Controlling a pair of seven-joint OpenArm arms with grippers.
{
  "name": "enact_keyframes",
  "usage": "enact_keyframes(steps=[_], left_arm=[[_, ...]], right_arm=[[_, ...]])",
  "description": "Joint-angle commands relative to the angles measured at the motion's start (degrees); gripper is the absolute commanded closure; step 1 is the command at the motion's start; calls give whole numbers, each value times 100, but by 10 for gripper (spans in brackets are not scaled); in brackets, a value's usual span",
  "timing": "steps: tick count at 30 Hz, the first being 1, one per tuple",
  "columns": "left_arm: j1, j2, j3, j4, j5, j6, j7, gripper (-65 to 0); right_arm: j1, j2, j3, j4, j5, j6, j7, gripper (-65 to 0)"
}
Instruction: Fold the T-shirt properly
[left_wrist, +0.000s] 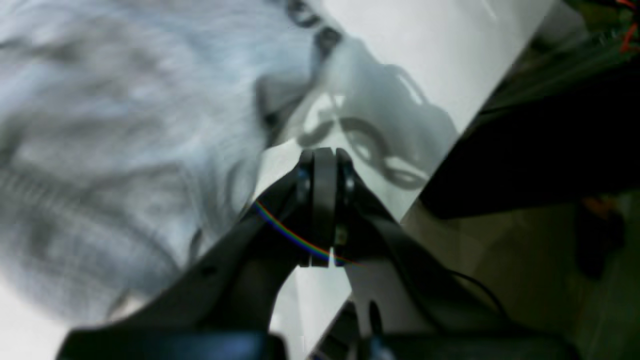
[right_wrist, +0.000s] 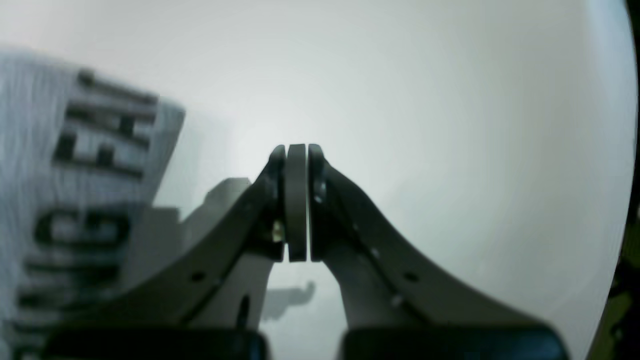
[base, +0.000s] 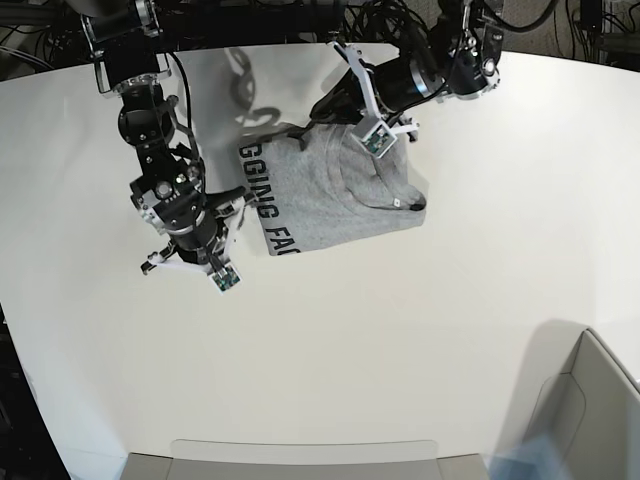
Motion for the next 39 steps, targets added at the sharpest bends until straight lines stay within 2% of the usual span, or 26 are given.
enact_keyframes(steps=[1, 5, 11, 13, 17, 21, 26, 29, 31, 34, 39], left_arm=[[-177, 1, 117, 18, 55, -6, -121, 0], [-396, 1, 416, -421, 882, -6, -51, 0], [-432, -16, 381, -1116, 1875, -6, -51, 0], [-423, -131, 144, -1230, 2051, -6, -51, 0], [-502, -148, -727, -1476, 2104, -6, -51, 0], [-1275, -140, -1659, -1942, 2104, -6, -51, 0], [-2181, -131, -2371, -2461, 2068, -6, -95, 0], [-2462, -131, -2423, -2355, 2060, -6, -60, 0], [-2515, -122, -2406, -2171, 2060, -6, -60, 0], [-2445, 45, -2450, -1669, 2060, -6, -42, 0], [-1530, 159, -2327, -386, 2060, -6, 186, 0]], right_arm=[[-24, 62, 31, 92, -21, 135, 32, 0], [-393, 211, -5, 92, -21, 469, 32, 0], [-648, 246, -233, 118, -21, 1058, 67, 0], [-648, 308, -488, 118, -21, 1198, 67, 0], [-701, 334, -1323, 136, -21, 1225, 67, 0], [-753, 317, -2194, 347, -30, 1225, 67, 0], [-833, 308, -2660, 725, -56, 1225, 67, 0], [-991, 317, -2589, 1112, -65, 1225, 41, 0], [-1158, 360, -2317, 1446, -65, 1225, 32, 0], [-1395, 325, -1420, 1753, -65, 1225, 59, 0], [-1096, 132, -110, 1604, -21, 1225, 67, 0]])
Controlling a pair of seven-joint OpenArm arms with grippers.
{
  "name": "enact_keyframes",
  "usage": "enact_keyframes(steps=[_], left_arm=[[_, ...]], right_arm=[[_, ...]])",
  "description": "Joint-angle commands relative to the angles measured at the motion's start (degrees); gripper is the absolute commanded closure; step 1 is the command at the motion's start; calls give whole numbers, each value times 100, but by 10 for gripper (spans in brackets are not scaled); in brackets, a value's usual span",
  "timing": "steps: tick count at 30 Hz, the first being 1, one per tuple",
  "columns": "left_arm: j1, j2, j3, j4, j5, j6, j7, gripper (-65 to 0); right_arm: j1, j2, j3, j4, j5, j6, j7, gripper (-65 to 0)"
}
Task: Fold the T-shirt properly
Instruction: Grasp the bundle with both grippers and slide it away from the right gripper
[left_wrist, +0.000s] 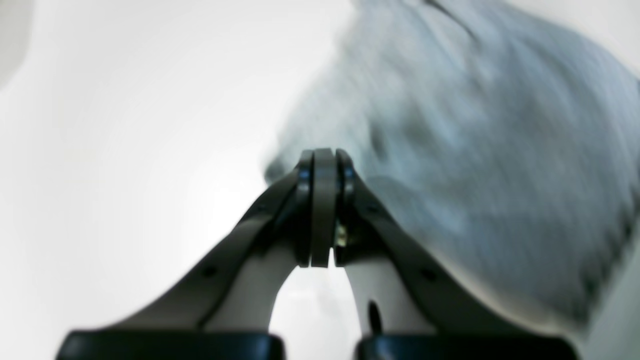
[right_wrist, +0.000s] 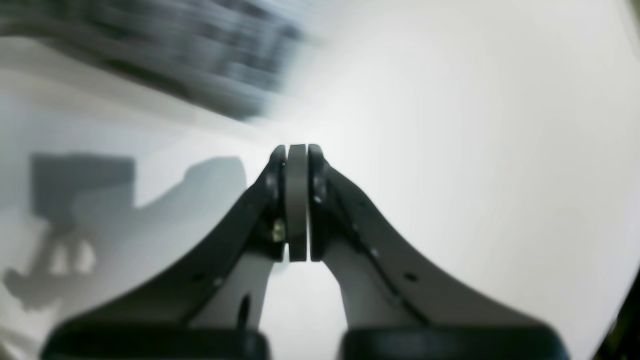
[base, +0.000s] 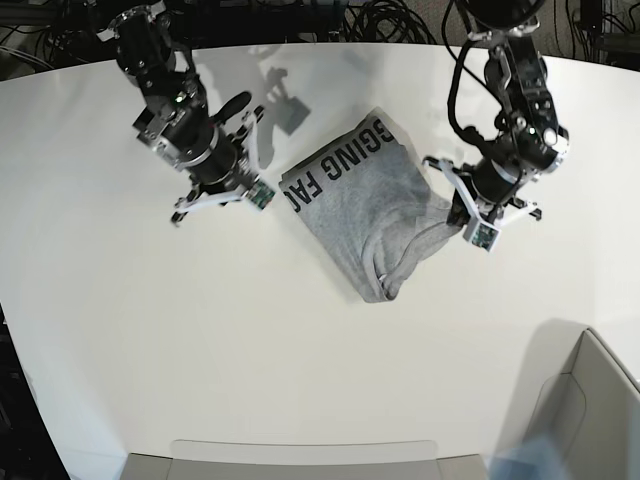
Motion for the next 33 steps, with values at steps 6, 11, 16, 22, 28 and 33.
enact_keyframes(steps=[6, 11, 16, 22, 28, 33], left_arm=[[782, -20, 1091, 473, -50, 1, 61, 0], [949, -20, 2181, 473, -50, 1, 43, 0], [941, -29, 2753, 456, -14, 1, 43, 0], [905, -29, 2357, 148, 3, 1, 43, 0], [316, -29, 1197, -635, -6, 1, 25, 0], [176, -29, 590, -327, -32, 1, 69, 0]], right_arm=[[891, -294, 404, -1014, 62, 18, 126, 0], [1277, -619, 404, -2043, 62, 9, 320, 0], [1251, -856, 351, -2579, 53, 9, 742, 0], [1058, -795, -572, -2561, 53, 9, 777, 0], [785, -812, -1170, -2271, 53, 9, 786, 0], [521, -777, -1161, -1656, 27, 9, 733, 0]])
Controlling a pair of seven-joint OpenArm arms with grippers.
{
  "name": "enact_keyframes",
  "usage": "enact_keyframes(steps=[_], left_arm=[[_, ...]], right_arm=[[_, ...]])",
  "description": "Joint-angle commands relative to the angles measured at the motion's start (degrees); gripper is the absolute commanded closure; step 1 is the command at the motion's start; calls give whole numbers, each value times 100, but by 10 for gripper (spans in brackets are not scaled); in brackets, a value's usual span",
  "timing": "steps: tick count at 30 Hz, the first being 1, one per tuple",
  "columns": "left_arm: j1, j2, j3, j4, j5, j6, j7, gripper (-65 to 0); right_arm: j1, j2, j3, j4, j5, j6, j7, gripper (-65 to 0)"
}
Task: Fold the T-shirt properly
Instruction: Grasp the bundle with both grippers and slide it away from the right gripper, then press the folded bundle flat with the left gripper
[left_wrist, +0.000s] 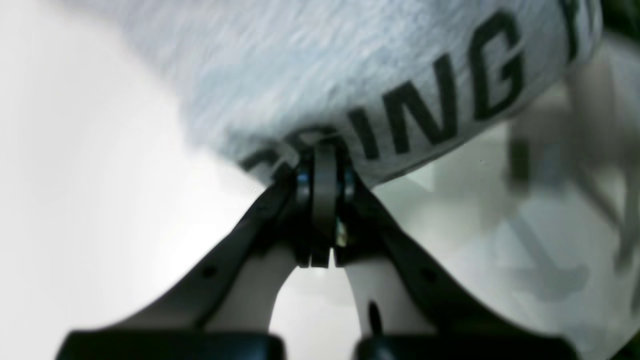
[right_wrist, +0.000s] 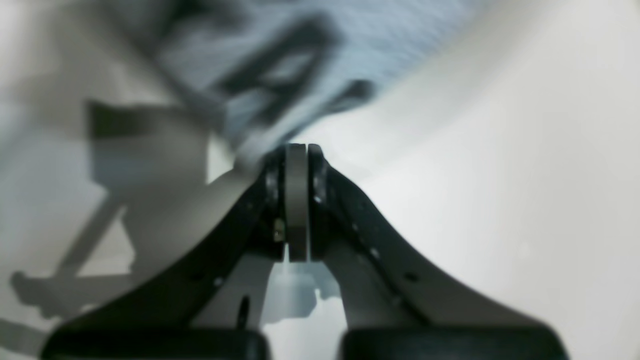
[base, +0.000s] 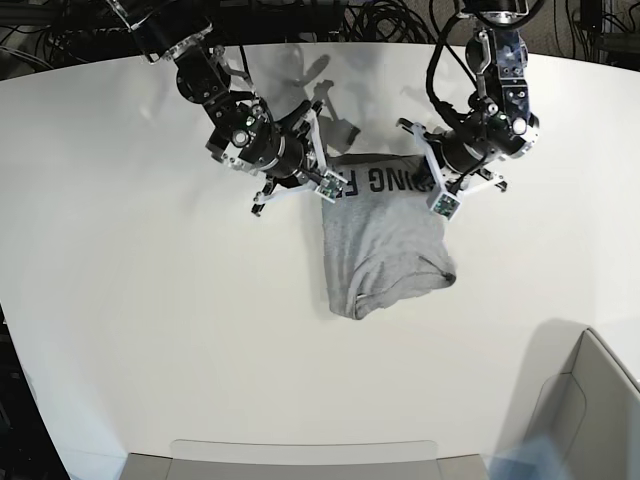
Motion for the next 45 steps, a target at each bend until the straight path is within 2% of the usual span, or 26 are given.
enact_keyframes(steps=[1, 7, 11, 13, 18, 25, 30, 33, 35, 39, 42, 45], left_arm=[[-45, 13, -64, 277, -71, -12, -70, 0], [342, 74, -213, 1095, -71, -12, -114, 0], [228, 470, -152, 1051, -89, -12, -290, 0], [-98, 655, 121, 954, -45, -12, -387, 0], [-581, 883, 411, 339, -36, -12, -457, 0], [-933, 848, 420, -1165, -36, -12, -475, 0], [-933, 408, 402, -1833, -36, -12, -738, 0], [-933, -84, 367, -2044, -36, -12, -791, 0], [-924, -339, 59, -2105, -36, -12, -809, 0], [-924, -664, -794, -2114, -36, -12, -809, 0], [-924, -866, -864, -2088, -71, -12, -791, 0], [-836, -875, -855, -1973, -80, -12, -774, 0]], right_arm=[[34, 23, 212, 297, -45, 18, 71, 0], [-468, 322, 1522, 1000, -36, 18, 62, 0], [-652, 375, 2419, 1053, -10, 18, 62, 0], [-722, 375, 2770, 1053, -10, 18, 62, 0], [-1013, 550, 2929, 1238, -1, 18, 62, 0], [-1285, 586, 2955, 1475, -1, 18, 62, 0], [-1347, 586, 2955, 1484, -1, 18, 62, 0], [-1347, 586, 2955, 1484, -1, 18, 62, 0], [-1347, 586, 2955, 1484, -1, 18, 62, 0], [-1347, 568, 2946, 1484, -1, 18, 62, 0], [-1355, 568, 2929, 1484, -1, 18, 62, 0], [-1355, 542, 2920, 1484, -1, 18, 62, 0]])
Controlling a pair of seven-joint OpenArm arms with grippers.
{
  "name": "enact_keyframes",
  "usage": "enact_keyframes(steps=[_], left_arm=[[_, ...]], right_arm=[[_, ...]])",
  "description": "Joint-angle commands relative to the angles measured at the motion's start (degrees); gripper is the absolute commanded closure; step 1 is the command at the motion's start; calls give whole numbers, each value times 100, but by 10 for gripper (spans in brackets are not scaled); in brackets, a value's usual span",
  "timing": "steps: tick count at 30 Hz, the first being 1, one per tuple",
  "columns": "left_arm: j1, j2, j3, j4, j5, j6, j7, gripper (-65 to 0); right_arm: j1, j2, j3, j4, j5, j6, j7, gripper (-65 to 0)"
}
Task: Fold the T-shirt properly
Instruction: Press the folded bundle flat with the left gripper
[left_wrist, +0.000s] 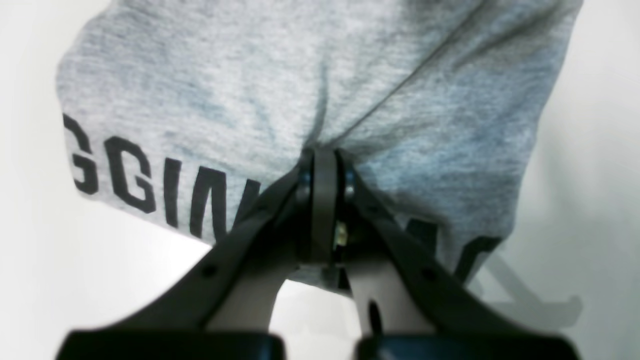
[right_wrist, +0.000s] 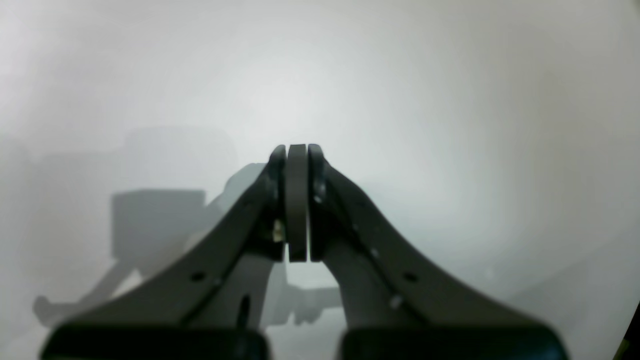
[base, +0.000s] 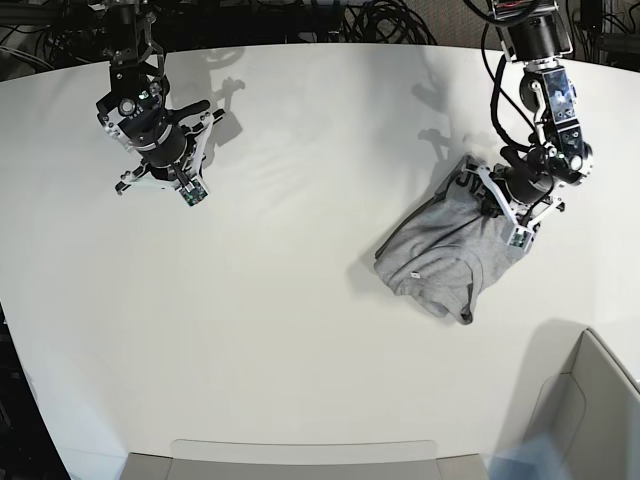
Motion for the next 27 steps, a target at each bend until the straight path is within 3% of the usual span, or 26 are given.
enact_keyframes(steps=[1, 8, 13, 16, 18, 22, 27], left_arm=[[38, 21, 35, 94, 77, 23, 129, 0], [82, 558, 175, 358, 95, 23, 138, 0], [408, 663, 219, 1844, 86, 23, 147, 0], [434, 927, 237, 2547, 77, 23, 147, 0], [399, 1050, 325, 2556, 77, 23, 147, 0], [3, 1059, 1265, 1958, 112, 23, 120, 0], [-472, 1076, 1951, 1176, 112, 23, 59, 0]], right_arm=[[57, 30, 11, 127, 31, 16, 108, 0], [48, 48, 37, 408, 31, 16, 108, 0], [-75, 74, 46, 487, 31, 16, 108, 0], [-154, 74, 46, 487, 31, 16, 108, 0], [-225, 74, 46, 487, 31, 16, 125, 0], [-339, 74, 46, 601, 31, 16, 117, 0], [-506, 48, 46, 865, 23, 16, 117, 0]])
